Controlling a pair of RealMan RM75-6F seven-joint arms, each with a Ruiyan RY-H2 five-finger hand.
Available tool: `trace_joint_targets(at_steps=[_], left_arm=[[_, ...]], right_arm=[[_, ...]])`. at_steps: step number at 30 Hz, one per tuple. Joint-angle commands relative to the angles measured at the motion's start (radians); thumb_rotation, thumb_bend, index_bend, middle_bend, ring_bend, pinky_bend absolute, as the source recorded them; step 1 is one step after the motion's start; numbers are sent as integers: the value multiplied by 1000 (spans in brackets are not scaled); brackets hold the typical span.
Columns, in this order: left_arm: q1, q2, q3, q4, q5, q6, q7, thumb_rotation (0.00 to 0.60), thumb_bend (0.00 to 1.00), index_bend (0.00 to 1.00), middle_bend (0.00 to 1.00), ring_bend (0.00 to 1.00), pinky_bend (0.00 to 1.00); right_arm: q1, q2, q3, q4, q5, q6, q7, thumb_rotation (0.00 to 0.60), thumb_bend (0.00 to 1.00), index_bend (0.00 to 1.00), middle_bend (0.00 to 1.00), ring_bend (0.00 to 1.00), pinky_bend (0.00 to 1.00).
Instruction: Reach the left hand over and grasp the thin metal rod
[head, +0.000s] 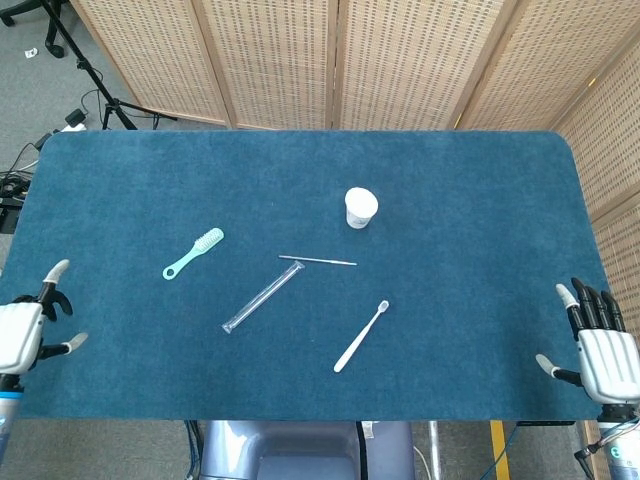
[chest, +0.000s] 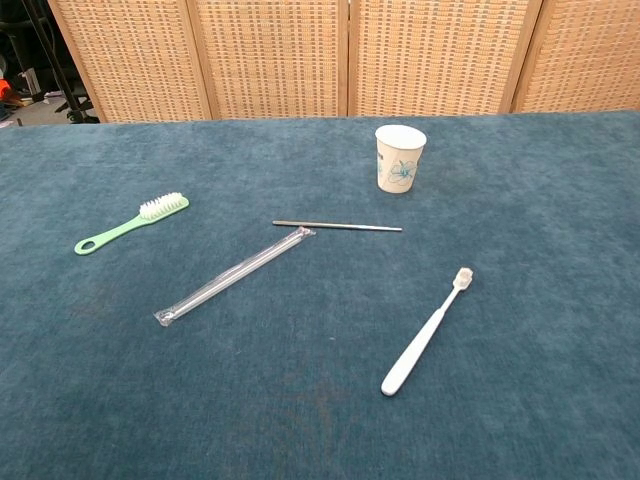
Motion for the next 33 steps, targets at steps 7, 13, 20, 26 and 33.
trace_joint_targets(at_steps=[7, 13, 20, 26, 33], left_arm=[[-222, -15, -62, -129, 25, -255, 35, 600, 426, 1, 1000, 1000, 1000], [-364, -17, -119, -212, -124, -460, 117, 600, 446, 6, 1000, 1000, 1000], [-481, -76, -147, -189, -279, -586, 199, 600, 498, 6, 1000, 1000, 1000], [-619, -170, -161, -112, -509, -682, 302, 600, 622, 6, 1000, 1000, 1000], [-754, -252, -138, -33, -758, -717, 398, 600, 745, 6, 1000, 1000, 1000]], right_arm=[[7, -2, 4, 3, 16, -17, 0, 600, 0, 0, 0, 0, 0], [13, 1, 13, 8, 36, -32, 11, 600, 0, 0, 0, 0, 0], [16, 5, 19, 12, 52, -41, 23, 600, 0, 0, 0, 0, 0], [23, 8, 25, 19, 70, -60, 38, 600, 0, 0, 0, 0, 0], [32, 9, 30, 27, 91, -84, 48, 600, 0, 0, 0, 0, 0]])
